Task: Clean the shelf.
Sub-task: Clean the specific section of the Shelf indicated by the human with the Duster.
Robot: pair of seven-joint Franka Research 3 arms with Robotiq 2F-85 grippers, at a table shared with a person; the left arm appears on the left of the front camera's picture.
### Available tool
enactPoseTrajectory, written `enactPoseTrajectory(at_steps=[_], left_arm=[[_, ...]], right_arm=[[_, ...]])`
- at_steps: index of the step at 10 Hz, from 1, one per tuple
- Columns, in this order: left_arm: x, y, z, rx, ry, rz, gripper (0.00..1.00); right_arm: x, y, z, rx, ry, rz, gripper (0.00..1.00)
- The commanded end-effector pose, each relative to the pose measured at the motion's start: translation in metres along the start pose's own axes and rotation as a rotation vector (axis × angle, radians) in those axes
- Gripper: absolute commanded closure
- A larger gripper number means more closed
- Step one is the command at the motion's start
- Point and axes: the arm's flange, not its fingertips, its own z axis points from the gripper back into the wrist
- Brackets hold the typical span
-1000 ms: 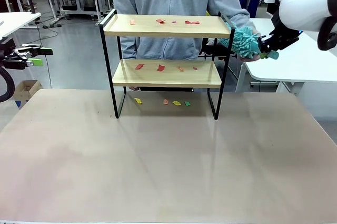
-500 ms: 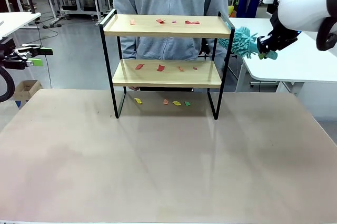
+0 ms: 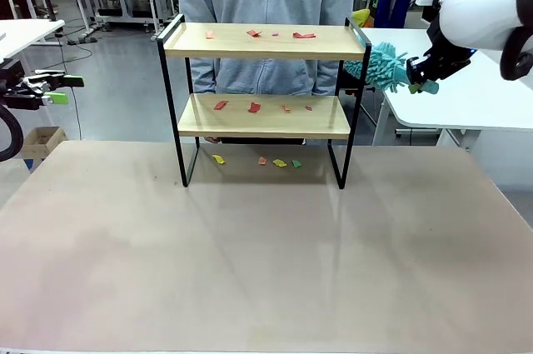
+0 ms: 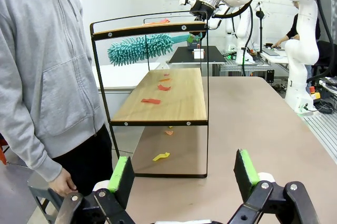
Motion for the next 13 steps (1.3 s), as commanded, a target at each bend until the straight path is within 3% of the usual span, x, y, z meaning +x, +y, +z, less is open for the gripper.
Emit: enactPoseTrajectory(at_steps=[1, 7, 13], left_arm=[[0.001, -0.001, 0.001, -0.008, 0.009, -0.015, 0.00], [0.001, -0.001, 0.001, -0.008, 0.009, -0.015, 0.00], [0.001, -0.001, 0.001, -0.008, 0.009, -0.015, 0.00]], right_arm=[[0.000, 0.000, 0.000, 0.000, 0.000, 0.000, 0.87], [-0.054, -0.084, 0.104, 0.054, 0.138, 0.178, 0.87], [-0.134, -0.072, 0.152, 0.187, 0.494, 0.632, 0.87]])
